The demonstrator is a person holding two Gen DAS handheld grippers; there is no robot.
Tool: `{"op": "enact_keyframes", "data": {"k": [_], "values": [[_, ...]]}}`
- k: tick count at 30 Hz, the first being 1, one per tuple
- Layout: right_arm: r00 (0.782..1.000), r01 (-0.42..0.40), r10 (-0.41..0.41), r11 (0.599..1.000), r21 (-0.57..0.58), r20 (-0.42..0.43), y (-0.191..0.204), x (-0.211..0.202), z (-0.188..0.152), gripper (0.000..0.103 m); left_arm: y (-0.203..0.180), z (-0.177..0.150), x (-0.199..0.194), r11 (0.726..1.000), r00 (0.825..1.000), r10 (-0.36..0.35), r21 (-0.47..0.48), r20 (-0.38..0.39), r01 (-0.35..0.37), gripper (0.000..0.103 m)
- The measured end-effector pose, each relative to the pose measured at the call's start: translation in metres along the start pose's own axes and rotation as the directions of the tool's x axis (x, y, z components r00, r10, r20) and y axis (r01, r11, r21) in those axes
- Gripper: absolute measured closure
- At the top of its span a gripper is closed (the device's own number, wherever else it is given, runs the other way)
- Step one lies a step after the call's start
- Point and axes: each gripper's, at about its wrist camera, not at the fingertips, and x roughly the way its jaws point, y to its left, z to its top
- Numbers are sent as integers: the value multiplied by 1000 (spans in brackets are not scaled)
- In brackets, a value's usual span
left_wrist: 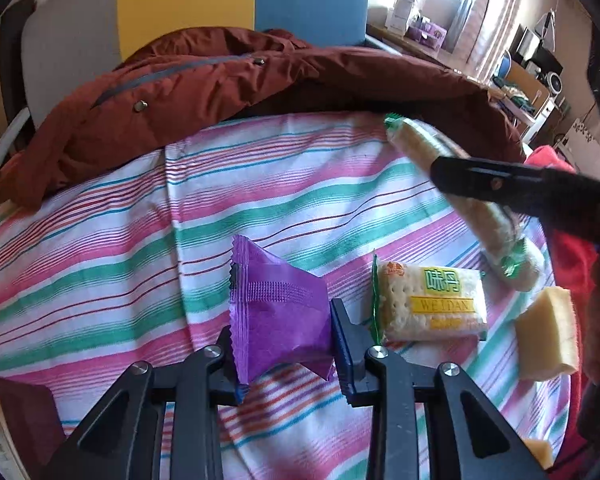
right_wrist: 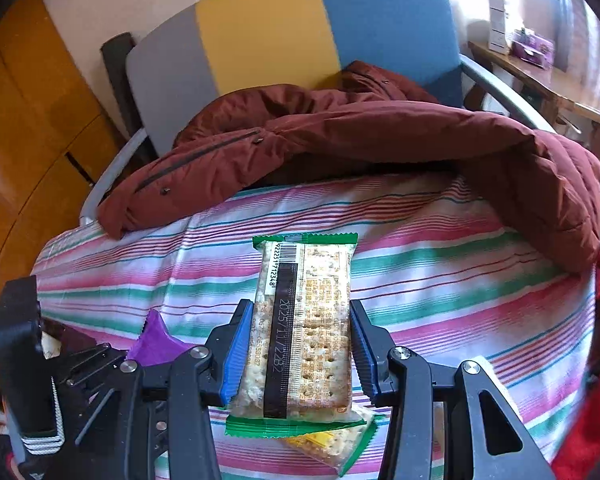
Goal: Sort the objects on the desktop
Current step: 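Carry the purple packet and cracker packet into the gold tray and release them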
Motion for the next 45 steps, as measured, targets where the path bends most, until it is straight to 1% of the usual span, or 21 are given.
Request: {"op": "enact_keyframes", "data": {"k": [5,8,12,13,15,18,21,23,24,27,29,31,34,36,38,40,45], "values": [[997,-77,77,996,-49,-20,15,5,-5,56,7,-4,-28,999,1000,18,-46,20,-17,70],[994,-112,110,991,-70,-28,24,7,-9,56,17,-6,-57,996,998,29,-84,51,-25,70],[985,-170,168,981,-93,-29,37,6,-14,56,34,-9,-111,993,989,63,-107,134,-49,70],[983,-184,181,978,-101,-31,40,6,-15,56,38,-2,-119,992,986,73,-114,149,-56,70],[978,-210,207,970,-125,-36,50,6,-18,56,49,-6,-144,988,980,89,-137,176,-65,70],[972,-235,231,960,-153,-46,63,6,-23,56,71,-12,-178,980,969,125,-181,215,-86,70],[970,-243,237,954,-174,-53,74,5,-27,56,98,-28,-217,966,955,169,-232,245,-111,70],[970,-242,236,952,-189,-53,81,4,-29,56,114,-38,-235,958,947,190,-261,258,-121,70],[970,-243,238,949,-199,-52,85,3,-30,56,125,-45,-248,952,941,208,-276,268,-132,70],[973,-232,225,949,-214,-59,92,5,-33,56,150,-68,-276,935,922,260,-314,288,-165,70],[977,-211,202,951,-226,-63,96,5,-35,56,165,-85,-289,922,913,291,-341,288,-186,70],[976,-215,206,948,-234,-65,104,2,-35,56,183,-106,-296,905,908,320,-372,272,-207,70],[975,-222,212,938,-267,-67,124,-9,-39,56,205,-137,-290,883,911,340,-411,234,-224,70],[970,-243,229,928,-284,-83,141,-13,-45,56,218,-155,-280,865,917,347,-443,195,-233,70],[966,-258,237,917,-304,-103,161,-16,-53,56,227,-173,-275,855,928,332,-470,170,-220,70],[959,-282,254,905,-319,-125,182,-18,-63,56,230,-187,-262,852,938,315,-477,142,-214,70],[943,-332,293,877,-349,-159,233,-23,-84,56,227,-205,-243,862,946,299,-461,125,-211,70]]}}
